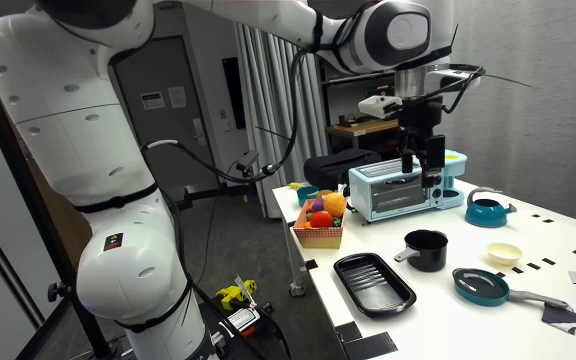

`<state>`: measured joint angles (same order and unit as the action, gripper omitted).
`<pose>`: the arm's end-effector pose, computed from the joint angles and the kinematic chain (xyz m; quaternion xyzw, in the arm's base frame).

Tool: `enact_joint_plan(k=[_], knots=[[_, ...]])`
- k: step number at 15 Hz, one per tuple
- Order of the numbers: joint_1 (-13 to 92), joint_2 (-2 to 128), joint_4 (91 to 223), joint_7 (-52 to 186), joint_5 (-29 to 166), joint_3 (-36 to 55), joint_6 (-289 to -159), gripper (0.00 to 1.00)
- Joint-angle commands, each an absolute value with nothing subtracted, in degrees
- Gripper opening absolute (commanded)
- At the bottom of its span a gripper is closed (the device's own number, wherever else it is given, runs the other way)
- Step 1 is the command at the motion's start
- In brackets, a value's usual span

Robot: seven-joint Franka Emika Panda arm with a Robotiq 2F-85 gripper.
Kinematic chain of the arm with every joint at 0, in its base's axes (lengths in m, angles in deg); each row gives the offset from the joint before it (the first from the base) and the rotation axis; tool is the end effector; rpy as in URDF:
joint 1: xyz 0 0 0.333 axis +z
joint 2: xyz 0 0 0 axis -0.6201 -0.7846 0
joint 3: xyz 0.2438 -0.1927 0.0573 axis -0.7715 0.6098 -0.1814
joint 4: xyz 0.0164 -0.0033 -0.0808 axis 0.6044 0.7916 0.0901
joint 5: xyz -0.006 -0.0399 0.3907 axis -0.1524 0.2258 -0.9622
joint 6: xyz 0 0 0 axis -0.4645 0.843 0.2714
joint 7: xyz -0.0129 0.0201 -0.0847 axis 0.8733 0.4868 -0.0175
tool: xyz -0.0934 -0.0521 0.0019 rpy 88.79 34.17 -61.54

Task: Take the lid on the pan and put it on the pot

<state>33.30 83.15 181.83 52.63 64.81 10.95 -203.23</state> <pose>0.5259 -0.0993 0.4676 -0.9658 0.2589 0.0017 0.0104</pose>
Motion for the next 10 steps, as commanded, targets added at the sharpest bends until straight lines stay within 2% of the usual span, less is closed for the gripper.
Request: enact_joint_plan(k=[1,2,5,10], knots=[[32.0,73.7,169.6,48.4,64.3,11.9,-200.4,1.0],[32.9,78.7,176.8,50.2,64.8,11.3,-203.0,1.0],[32.5,74.5,172.0,49.4,64.8,12.2,-202.6,1.0],[32.5,74.0,171.1,49.1,64.8,12.2,-202.2,1.0]])
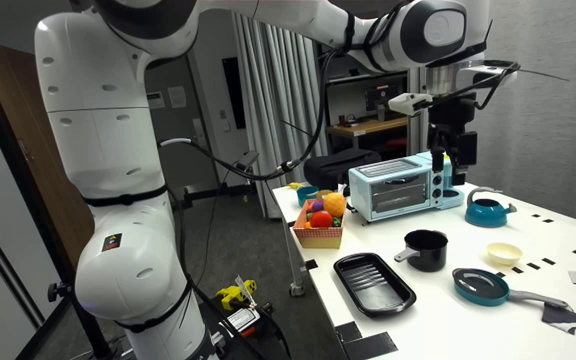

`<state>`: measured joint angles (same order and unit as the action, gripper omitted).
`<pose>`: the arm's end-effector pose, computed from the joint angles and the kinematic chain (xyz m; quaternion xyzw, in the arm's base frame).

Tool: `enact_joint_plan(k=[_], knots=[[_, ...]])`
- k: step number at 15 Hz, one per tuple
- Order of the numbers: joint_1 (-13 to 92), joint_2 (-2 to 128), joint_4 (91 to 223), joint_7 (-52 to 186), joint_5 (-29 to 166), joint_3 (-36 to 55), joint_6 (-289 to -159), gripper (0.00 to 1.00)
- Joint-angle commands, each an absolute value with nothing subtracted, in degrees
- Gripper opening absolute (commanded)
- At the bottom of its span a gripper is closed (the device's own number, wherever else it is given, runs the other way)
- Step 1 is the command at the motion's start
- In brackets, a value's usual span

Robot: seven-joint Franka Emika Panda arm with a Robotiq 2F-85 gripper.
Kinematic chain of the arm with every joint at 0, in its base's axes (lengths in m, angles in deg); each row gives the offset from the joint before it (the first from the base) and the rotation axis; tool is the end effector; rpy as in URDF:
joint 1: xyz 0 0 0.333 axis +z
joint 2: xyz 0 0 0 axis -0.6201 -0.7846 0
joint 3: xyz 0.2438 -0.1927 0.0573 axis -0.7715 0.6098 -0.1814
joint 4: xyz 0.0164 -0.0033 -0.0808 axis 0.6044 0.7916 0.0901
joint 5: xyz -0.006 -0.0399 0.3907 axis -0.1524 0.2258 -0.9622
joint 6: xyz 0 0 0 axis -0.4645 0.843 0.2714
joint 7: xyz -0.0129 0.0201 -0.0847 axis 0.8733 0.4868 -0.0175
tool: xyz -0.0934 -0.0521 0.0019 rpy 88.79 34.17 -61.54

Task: Take the lid on the pan and put it on the pot

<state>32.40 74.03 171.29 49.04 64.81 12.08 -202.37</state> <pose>0.5741 -0.1270 0.4646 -0.9521 0.3056 -0.0043 0.0021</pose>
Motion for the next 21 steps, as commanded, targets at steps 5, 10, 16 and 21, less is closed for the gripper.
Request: enact_joint_plan(k=[5,10,16,21], knots=[[32.8,70.8,168.2,46.8,64.9,12.0,-200.4,1.0],[32.8,60.8,157.6,41.1,62.9,12.4,-195.1,1.0],[31.7,46.2,140.8,38.9,59.6,12.9,-184.2,1.0],[30.3,35.5,128.2,37.6,58.6,13.6,-178.6,1.0]])
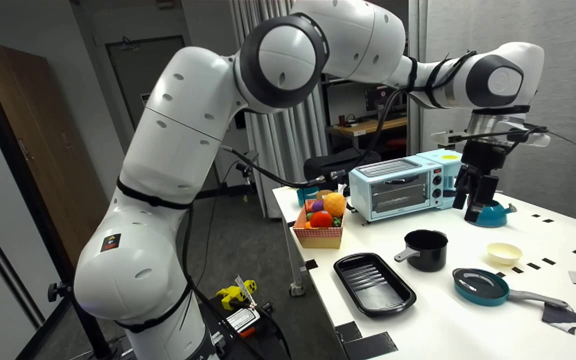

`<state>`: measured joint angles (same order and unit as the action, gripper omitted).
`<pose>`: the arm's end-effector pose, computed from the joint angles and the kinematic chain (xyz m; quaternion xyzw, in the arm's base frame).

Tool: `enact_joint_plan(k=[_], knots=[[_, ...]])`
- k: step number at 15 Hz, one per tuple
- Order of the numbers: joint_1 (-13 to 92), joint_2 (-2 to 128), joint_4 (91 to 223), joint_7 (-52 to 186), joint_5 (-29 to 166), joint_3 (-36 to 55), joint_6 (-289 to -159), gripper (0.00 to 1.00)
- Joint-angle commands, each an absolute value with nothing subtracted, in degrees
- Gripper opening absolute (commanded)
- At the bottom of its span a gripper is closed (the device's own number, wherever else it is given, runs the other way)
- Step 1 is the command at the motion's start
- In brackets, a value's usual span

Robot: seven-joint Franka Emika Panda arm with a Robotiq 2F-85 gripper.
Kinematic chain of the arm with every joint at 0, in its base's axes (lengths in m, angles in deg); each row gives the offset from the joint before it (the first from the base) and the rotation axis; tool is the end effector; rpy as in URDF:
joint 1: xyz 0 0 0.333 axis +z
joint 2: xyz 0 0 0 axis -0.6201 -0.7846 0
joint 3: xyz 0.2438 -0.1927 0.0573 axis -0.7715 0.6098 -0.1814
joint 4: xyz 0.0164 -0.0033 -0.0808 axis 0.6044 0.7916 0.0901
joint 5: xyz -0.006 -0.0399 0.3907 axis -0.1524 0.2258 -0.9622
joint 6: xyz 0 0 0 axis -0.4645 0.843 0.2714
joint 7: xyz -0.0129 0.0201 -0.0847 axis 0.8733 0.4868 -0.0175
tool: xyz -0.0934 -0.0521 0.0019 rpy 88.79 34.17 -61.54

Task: Take the lid on the pan and put it on the pot

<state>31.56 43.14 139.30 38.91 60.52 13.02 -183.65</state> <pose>0.6790 -0.1462 0.3511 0.9055 -0.3984 -0.1449 0.0203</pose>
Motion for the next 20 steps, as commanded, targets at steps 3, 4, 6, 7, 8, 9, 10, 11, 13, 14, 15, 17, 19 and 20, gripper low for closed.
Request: enact_joint_plan(k=[3,4,6,7,8,9,10,11,13,14,15,17,19,20], knots=[[29.9,31.5,124.5,36.4,58.7,13.9,-179.2,1.0],[29.8,30.6,123.9,36.0,58.8,13.9,-179.9,1.0],[30.1,29.1,123.7,35.6,59.4,13.9,-181.2,1.0],[30.3,28.6,123.7,35.7,59.6,13.9,-181.6,1.0],[30.3,28.1,123.7,35.6,59.7,13.9,-182.1,1.0],[30.3,27.5,123.4,35.6,59.6,13.9,-182.2,1.0],[30.2,27.1,123.2,35.4,59.3,13.9,-182.6,1.0],[30.0,26.6,122.6,35.2,59.1,13.9,-183.1,1.0],[29.6,25.6,121.8,34.9,58.8,13.8,-184.0,1.0],[29.7,25.3,121.9,34.6,59.0,13.9,-185.3,1.0],[29.8,25.1,122.1,34.4,59.3,14.0,-186.4,1.0],[29.9,24.7,122.7,33.7,59.3,14.0,-187.8,1.0],[30.2,26.0,124.6,34.9,60.0,13.9,-187.1,1.0],[30.2,25.9,124.6,34.9,60.0,13.9,-187.1,1.0]])
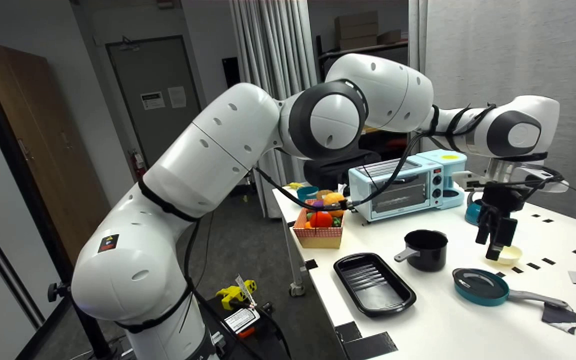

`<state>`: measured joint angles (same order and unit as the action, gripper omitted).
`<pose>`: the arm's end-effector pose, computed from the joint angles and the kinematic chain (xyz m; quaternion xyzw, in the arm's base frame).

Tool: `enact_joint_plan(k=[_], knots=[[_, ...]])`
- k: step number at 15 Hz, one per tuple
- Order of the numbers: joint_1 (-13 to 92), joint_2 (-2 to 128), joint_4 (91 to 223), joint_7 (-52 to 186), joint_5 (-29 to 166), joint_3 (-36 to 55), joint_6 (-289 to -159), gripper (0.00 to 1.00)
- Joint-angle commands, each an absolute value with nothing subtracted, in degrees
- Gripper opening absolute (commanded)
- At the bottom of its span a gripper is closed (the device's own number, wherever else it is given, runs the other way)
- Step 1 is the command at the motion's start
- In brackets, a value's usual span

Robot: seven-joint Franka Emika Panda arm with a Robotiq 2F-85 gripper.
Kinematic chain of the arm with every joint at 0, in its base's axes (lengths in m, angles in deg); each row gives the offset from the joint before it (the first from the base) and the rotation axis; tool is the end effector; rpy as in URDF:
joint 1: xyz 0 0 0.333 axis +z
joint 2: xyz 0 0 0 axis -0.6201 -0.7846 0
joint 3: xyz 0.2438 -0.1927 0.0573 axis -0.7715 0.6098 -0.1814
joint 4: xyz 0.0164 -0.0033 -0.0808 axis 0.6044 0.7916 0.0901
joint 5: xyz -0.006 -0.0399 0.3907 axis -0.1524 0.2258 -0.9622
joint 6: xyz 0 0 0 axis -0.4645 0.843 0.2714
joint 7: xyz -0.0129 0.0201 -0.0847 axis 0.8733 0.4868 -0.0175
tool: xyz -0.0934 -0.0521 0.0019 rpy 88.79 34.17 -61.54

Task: Take the lid on the pan and put it on the pot

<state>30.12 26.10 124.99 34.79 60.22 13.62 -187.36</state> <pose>0.7231 -0.1702 0.2512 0.8887 -0.4374 -0.1317 0.0394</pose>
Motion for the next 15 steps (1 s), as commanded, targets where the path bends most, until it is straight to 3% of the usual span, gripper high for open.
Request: enact_joint_plan(k=[1,15], knots=[[30.2,25.9,124.6,34.9,60.0,13.9,-187.1,1.0],[30.5,20.0,121.7,34.0,59.6,13.6,-191.3,1.0]])
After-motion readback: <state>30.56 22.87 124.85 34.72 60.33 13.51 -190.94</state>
